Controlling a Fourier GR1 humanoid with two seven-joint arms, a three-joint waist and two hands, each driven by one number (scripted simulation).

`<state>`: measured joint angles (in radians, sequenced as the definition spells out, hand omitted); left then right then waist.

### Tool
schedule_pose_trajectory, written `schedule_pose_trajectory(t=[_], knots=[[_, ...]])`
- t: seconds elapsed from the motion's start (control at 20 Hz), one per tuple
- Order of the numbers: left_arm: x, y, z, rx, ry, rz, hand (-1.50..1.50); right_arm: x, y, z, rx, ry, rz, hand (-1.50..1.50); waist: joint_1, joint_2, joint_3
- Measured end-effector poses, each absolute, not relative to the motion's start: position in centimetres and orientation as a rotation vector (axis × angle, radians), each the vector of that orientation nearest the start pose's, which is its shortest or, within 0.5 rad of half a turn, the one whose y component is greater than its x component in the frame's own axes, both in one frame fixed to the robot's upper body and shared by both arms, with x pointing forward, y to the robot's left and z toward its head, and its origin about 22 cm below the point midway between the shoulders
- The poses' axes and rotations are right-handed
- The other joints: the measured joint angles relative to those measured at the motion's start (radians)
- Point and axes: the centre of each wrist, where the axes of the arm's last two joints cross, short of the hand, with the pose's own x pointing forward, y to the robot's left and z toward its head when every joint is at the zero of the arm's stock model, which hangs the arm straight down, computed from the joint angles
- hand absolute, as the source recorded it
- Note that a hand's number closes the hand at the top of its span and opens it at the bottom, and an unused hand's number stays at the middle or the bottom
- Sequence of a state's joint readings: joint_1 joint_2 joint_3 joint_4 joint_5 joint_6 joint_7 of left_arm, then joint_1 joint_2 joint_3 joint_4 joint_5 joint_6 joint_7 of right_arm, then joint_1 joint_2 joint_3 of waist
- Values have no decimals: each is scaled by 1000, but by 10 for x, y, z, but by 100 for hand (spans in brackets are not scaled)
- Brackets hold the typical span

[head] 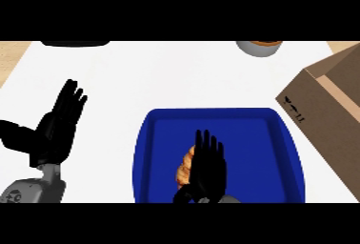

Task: Pick the croissant from the tray and place it in the cardboard box

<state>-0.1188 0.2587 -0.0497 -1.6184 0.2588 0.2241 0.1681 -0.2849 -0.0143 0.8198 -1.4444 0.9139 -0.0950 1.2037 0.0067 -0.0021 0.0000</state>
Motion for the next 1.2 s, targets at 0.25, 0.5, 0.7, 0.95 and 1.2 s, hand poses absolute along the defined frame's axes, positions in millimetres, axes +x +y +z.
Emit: schedule_pose_trajectory(t=[0.25,0.5,0.7,0.95,1.2], knots=[[266,258,49,60,-1547,105,0,218,-28,13,-895,-927,962,150,1,-1,-1],[265,256,48,59,-1547,102,0,221,-24,13,-938,-952,1009,150,1,-2,0],[268,260,50,62,-1542,102,0,217,-19,15,-991,-995,1035,150,-2,-2,0],[262,262,53,69,-1539,109,0,185,-30,23,-886,-1188,1211,150,-7,-3,0],[263,260,54,77,-1539,119,0,147,-54,37,-749,-1412,1402,150,-13,-3,0]])
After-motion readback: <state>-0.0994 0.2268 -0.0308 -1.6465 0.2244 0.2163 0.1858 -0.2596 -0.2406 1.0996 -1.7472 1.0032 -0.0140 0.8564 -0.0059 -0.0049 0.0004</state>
